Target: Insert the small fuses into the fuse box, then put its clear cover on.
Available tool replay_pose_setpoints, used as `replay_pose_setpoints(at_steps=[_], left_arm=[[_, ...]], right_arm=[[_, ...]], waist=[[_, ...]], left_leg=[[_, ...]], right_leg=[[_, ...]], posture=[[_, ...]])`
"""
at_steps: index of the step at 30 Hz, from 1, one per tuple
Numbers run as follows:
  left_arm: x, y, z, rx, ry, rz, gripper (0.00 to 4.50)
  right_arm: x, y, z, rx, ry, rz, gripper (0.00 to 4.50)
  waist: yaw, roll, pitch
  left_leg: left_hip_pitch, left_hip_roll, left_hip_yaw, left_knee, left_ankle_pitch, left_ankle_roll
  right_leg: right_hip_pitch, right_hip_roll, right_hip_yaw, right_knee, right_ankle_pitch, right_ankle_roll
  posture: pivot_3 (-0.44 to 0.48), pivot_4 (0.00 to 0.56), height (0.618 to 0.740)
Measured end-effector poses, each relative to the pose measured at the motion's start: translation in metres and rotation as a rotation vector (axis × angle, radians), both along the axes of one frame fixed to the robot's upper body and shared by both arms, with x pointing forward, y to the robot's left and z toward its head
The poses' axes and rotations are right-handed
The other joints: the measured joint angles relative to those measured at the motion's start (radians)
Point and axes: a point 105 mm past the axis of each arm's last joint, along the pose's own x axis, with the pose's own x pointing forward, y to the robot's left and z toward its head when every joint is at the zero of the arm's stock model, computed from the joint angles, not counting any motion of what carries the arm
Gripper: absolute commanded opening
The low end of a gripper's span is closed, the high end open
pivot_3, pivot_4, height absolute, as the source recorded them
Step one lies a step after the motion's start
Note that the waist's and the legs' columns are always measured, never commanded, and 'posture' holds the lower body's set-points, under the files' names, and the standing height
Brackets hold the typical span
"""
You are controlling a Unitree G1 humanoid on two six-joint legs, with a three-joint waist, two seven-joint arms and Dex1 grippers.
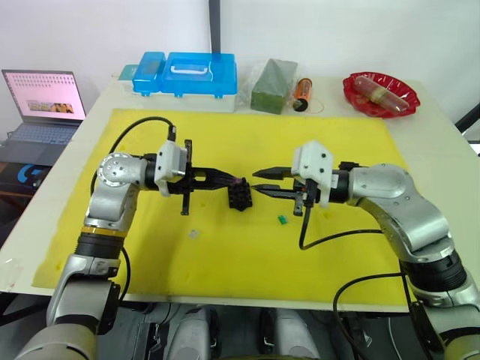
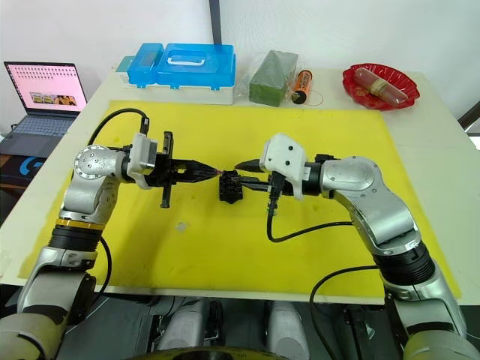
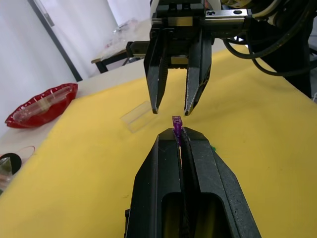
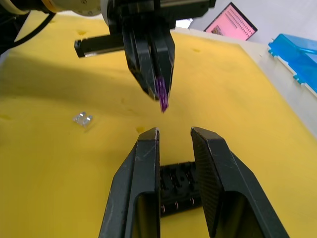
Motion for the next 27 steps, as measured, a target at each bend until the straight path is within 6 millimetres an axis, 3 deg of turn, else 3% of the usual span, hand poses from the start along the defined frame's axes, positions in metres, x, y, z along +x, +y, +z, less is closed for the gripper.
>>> replay_pose_setpoints(at_steps=[27], left_arm=[[-0.0023,-0.0023,0.0005,-0.011,-0.004,-0.023,0.0]], right_arm=[[-0.0022,0.0071,0.0043,0.024,-0.005,0.019,1.03]], waist=[[0.0,0.0,0.0]], left_leg=[[0.0,0.0,0.0,0.0,0.0,0.0]], right_leg=[[0.0,0.0,0.0,0.0,0.0,0.0]], posture=[[0.0,0.15,0.74]])
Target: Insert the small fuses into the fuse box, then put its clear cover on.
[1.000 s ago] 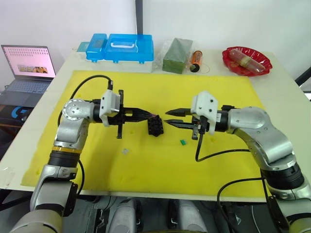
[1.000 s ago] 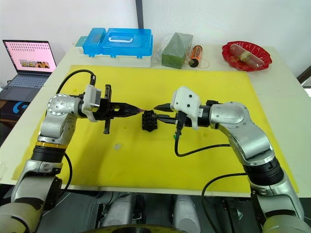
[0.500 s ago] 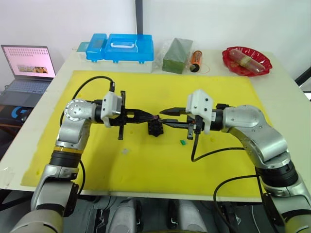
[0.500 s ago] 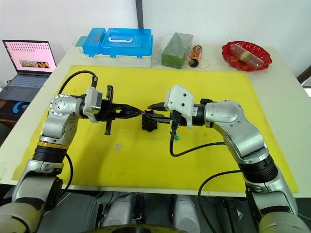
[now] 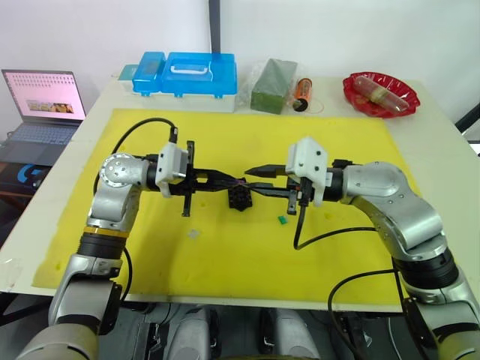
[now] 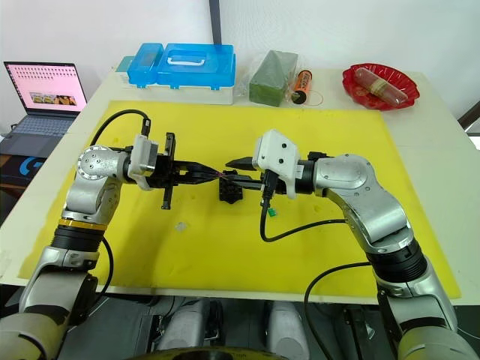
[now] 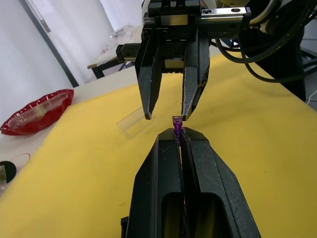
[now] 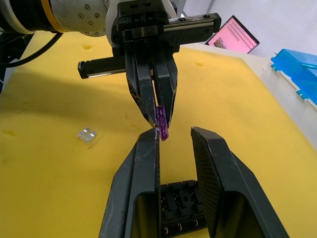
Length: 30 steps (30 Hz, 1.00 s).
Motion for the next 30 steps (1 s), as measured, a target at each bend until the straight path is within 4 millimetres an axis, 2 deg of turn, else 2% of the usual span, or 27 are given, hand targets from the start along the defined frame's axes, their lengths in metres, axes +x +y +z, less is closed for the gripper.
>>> replay_pose_setpoints(at_steps=[12,14,16,17,30], left_arm=[[-0.0014,-0.0041,0.0011,-0.013,0.002,-0.011,0.0],[-0.002,-0.0048,0.0025,-0.013,0.0,-0.011,0.0],[-0.0017,-0.0051,0.0038,-0.019,-0.003,-0.001,0.0],[-0.0018,-0.0048,0.0044,-0.019,-0.005,0.001,0.0],[-0.0059,-0.0064,0.0098,-0.003,-0.005,-0.003,0.0]], right_arm=[[0.0,-0.0001,-0.0001,0.0,0.0,-0.001,1.03],[0.0,-0.0001,-0.0003,0.0,0.001,-0.001,0.7],[-0.0006,0.0,-0.0011,0.001,0.004,0.003,0.11],[-0.0011,0.0002,-0.0015,0.003,0.007,0.007,0.05],[-0.005,-0.0011,0.0012,0.024,0.025,0.028,0.05]], waist=[[0.0,0.0,0.0],[0.0,0.0,0.0],[0.0,0.0,0.0],[0.0,0.0,0.0],[0.0,0.0,0.0]], left_leg=[[0.0,0.0,0.0,0.0,0.0,0.0],[0.0,0.0,0.0,0.0,0.0,0.0],[0.0,0.0,0.0,0.0,0.0,0.0],[0.0,0.0,0.0,0.0,0.0,0.0],[0.0,0.0,0.0,0.0,0.0,0.0]], right_leg=[[0.0,0.0,0.0,0.0,0.0,0.0],[0.0,0.0,0.0,0.0,0.0,0.0],[0.0,0.0,0.0,0.0,0.0,0.0],[0.0,0.0,0.0,0.0,0.0,0.0],[0.0,0.0,0.0,0.0,0.0,0.0]], posture=[[0.0,0.15,0.74],[0.0,0.15,0.74],[0.0,0.15,0.74],[0.0,0.15,0.74],[0.0,0.15,0.74]])
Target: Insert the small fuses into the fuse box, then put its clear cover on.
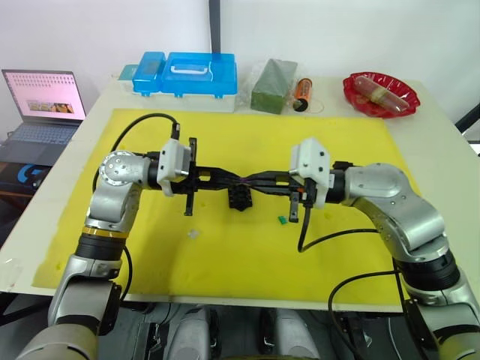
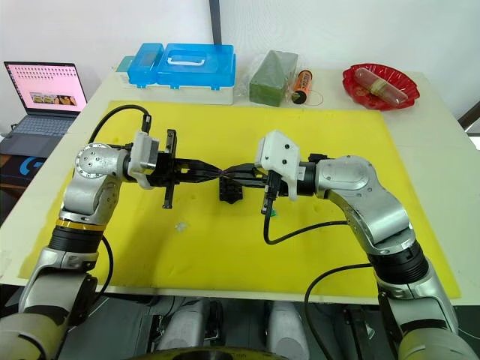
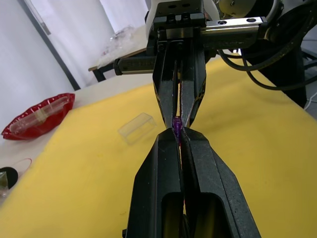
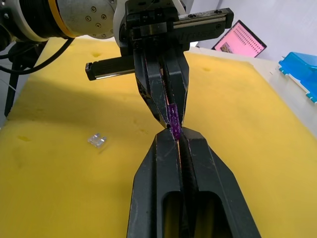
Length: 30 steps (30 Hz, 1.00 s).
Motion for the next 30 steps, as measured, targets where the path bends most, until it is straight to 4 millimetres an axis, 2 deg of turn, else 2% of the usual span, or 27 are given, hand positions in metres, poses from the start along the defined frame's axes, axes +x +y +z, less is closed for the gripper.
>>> replay_pose_setpoints(at_steps=[3,6,13,30], left_arm=[[0.0,0.0,0.0,-0.003,0.013,0.003,0.0],[0.0,-0.001,0.0,-0.008,0.019,0.001,0.0],[-0.002,-0.004,0.002,-0.018,0.022,-0.011,0.0],[-0.003,-0.005,0.004,-0.049,0.08,-0.008,0.0]], right_arm=[[0.0,0.0,0.0,0.001,0.01,-0.003,0.05],[0.0,-0.001,0.0,0.007,0.026,-0.006,0.68],[0.001,-0.002,0.001,0.012,0.026,-0.016,2.94],[-0.006,-0.006,0.017,0.111,0.046,-0.008,2.94]], waist=[[0.0,0.0,0.0],[0.0,0.0,0.0],[0.0,0.0,0.0],[0.0,0.0,0.0]], left_leg=[[0.0,0.0,0.0,0.0,0.0,0.0],[0.0,0.0,0.0,0.0,0.0,0.0],[0.0,0.0,0.0,0.0,0.0,0.0],[0.0,0.0,0.0,0.0,0.0,0.0]], right_leg=[[0.0,0.0,0.0,0.0,0.0,0.0],[0.0,0.0,0.0,0.0,0.0,0.0],[0.0,0.0,0.0,0.0,0.0,0.0],[0.0,0.0,0.0,0.0,0.0,0.0]], posture=[[0.0,0.15,0.74],[0.0,0.15,0.74],[0.0,0.15,0.74],[0.0,0.15,0.74]])
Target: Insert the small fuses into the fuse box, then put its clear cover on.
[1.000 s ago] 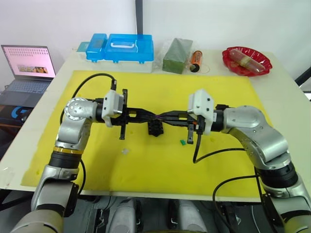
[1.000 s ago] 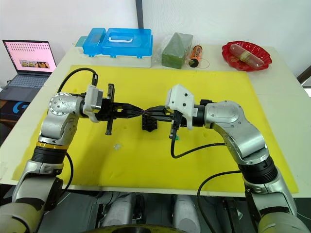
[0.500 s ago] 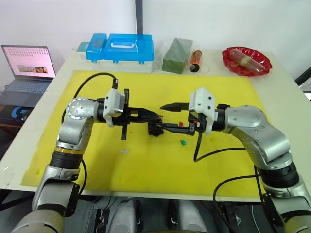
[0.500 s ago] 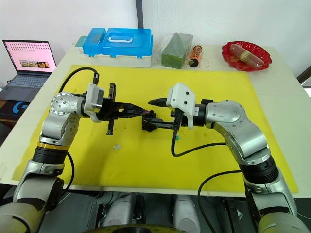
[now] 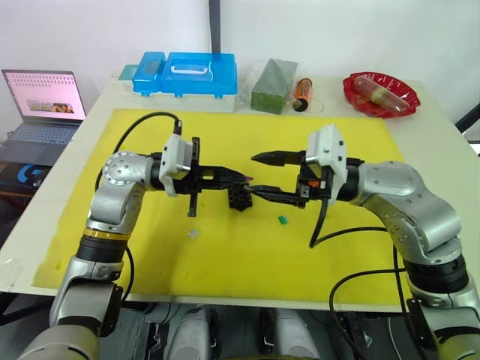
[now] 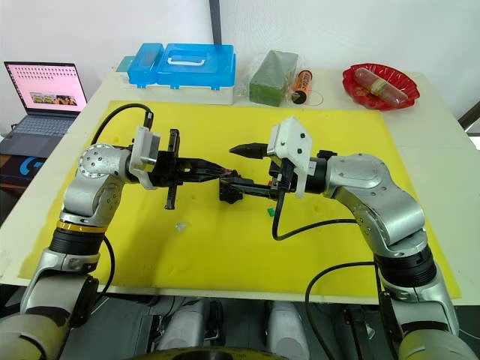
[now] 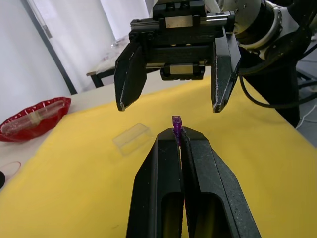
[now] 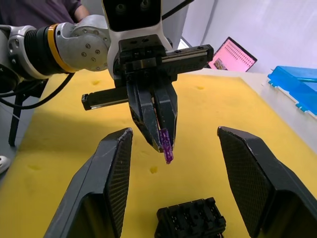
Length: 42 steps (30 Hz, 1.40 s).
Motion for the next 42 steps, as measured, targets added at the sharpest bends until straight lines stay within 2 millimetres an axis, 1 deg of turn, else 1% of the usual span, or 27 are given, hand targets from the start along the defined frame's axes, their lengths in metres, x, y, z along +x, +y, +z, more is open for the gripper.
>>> replay_pose_setpoints(at_steps=[6,9,10,13,15,16,25,28,30,35,42], left_arm=[[-0.002,-0.001,0.002,-0.008,0.009,-0.007,0.0],[-0.002,-0.001,0.002,-0.007,0.016,-0.007,0.0],[-0.002,-0.001,0.002,-0.008,0.018,-0.008,0.0],[-0.002,-0.001,0.002,-0.013,0.02,-0.011,0.0],[-0.002,-0.001,0.002,-0.015,0.021,-0.013,0.0],[-0.002,-0.001,0.002,-0.016,0.021,-0.013,0.0],[-0.003,0.0,0.0,-0.018,0.033,-0.015,0.0],[-0.003,0.0,0.0,-0.016,0.034,-0.013,0.0],[-0.003,0.001,0.0,-0.015,0.034,-0.012,0.0],[-0.003,0.001,-0.002,-0.019,0.042,-0.007,0.0],[-0.003,0.002,-0.003,-0.021,0.047,-0.002,0.0]], right_arm=[[0.001,0.0,0.0,0.013,0.022,-0.015,2.94],[0.001,0.001,0.0,0.025,0.035,-0.018,2.4],[0.001,0.0,0.0,0.029,0.04,-0.019,2.14],[0.001,0.0,0.001,0.034,0.045,-0.021,0.97],[0.001,0.0,0.001,0.036,0.047,-0.018,0.44],[0.001,0.0,0.001,0.037,0.048,-0.018,0.05],[0.0,-0.002,-0.001,0.053,0.074,-0.016,0.05],[-0.001,-0.006,-0.002,0.06,0.09,-0.027,0.67],[-0.002,-0.008,-0.002,0.055,0.089,-0.031,1.27],[-0.004,-0.01,-0.009,0.046,0.109,-0.037,1.27],[-0.004,-0.01,-0.01,0.046,0.112,-0.04,1.27]], waist=[[0.0,0.0,0.0],[0.0,0.0,0.0],[0.0,0.0,0.0],[0.0,0.0,0.0],[0.0,0.0,0.0],[0.0,0.0,0.0],[0.001,0.0,0.0],[0.002,0.0,0.0],[0.001,0.0,0.0],[0.001,0.0,0.0],[0.001,0.0,0.0]], left_leg=[[0.0,0.0,0.0,0.0,0.0,0.0],[0.0,0.0,0.0,0.0,0.0,0.0],[0.0,0.0,0.0,0.0,0.0,0.0],[0.0,0.0,0.0,0.0,0.0,0.0],[0.0,0.0,0.0,0.0,0.0,0.0],[0.0,0.0,0.0,0.0,0.0,0.0],[0.0,0.0,0.0,0.0,0.0,0.0],[0.0,0.0,0.0,0.0,0.0,0.0],[0.0,0.0,0.0,0.0,0.0,0.0],[0.0,0.0,0.0,0.0,0.0,0.0],[0.0,0.0,0.0,0.0,0.0,0.0]], right_leg=[[0.0,0.0,0.0,0.0,0.0,0.0],[0.0,0.0,0.0,0.0,0.0,0.0],[0.0,0.0,0.0,0.0,0.0,0.0],[0.0,0.0,0.0,0.0,0.0,0.0],[0.0,0.0,0.0,0.0,0.0,0.0],[0.0,0.0,0.0,0.0,0.0,0.0],[0.0,0.0,0.0,0.0,0.0,0.0],[0.0,0.0,0.0,0.0,0.0,0.0],[0.0,0.0,0.0,0.0,0.0,0.0],[0.0,0.0,0.0,0.0,0.0,0.0],[0.0,0.0,0.0,0.0,0.0,0.0]], posture=[[0.0,0.15,0.74],[0.0,0.15,0.74],[0.0,0.15,0.74],[0.0,0.15,0.74],[0.0,0.15,0.74],[0.0,0.15,0.74],[0.0,0.15,0.74],[0.0,0.15,0.74],[0.0,0.15,0.74],[0.0,0.15,0.74],[0.0,0.15,0.74]])
